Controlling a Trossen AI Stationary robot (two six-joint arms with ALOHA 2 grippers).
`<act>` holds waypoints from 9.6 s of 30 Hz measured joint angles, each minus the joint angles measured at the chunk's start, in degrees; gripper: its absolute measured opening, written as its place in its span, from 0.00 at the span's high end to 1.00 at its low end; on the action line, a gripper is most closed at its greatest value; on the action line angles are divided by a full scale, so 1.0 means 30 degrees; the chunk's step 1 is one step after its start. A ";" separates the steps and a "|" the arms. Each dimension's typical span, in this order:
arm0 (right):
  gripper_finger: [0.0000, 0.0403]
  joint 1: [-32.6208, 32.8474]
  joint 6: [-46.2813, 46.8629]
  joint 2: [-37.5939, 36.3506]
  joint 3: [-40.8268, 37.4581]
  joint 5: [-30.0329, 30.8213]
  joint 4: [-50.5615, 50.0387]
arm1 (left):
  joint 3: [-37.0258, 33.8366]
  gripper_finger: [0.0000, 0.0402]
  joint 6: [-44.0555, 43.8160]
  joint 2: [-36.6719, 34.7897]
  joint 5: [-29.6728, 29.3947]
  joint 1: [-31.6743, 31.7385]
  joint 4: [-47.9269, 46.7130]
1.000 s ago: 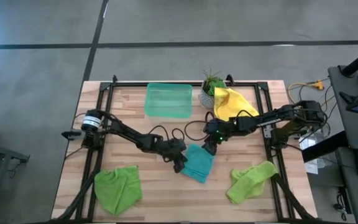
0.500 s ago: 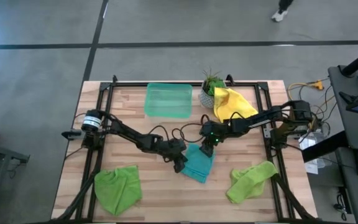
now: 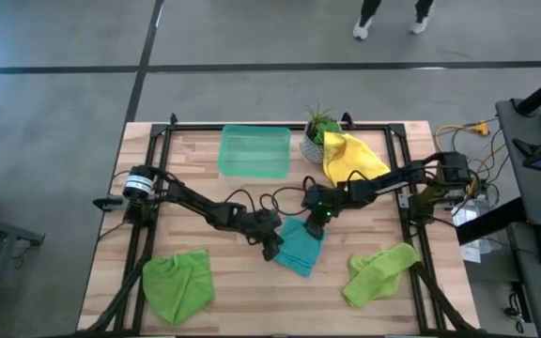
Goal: Fold microfiber towels
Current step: Fold the blue microfiber towel
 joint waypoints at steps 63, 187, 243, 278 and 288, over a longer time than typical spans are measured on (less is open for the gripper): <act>0.98 0.4116 0.2935 -0.1259 0.3956 0.7780 -0.2787 | -0.2489 1.00 -0.2469 -0.2874 -0.4612 0.0117 0.2390; 0.98 -0.1294 -0.3848 0.2652 0.5231 0.3177 0.3143 | -0.8848 1.00 -0.8321 -0.6976 -0.7600 0.1627 0.2879; 0.98 0.2290 0.0947 0.6790 0.8655 0.5704 0.3693 | -0.8735 1.00 -0.6382 -1.0237 -0.7810 0.2222 0.0665; 0.98 0.1437 0.4470 0.6790 0.8641 0.9561 0.4269 | -0.8731 1.00 -0.6417 -1.1695 -0.7845 0.2171 -0.1748; 0.98 0.1254 0.4970 0.6790 0.8641 0.9858 0.4240 | -0.8731 1.00 -0.5457 -1.1642 -0.7708 0.2174 -0.0738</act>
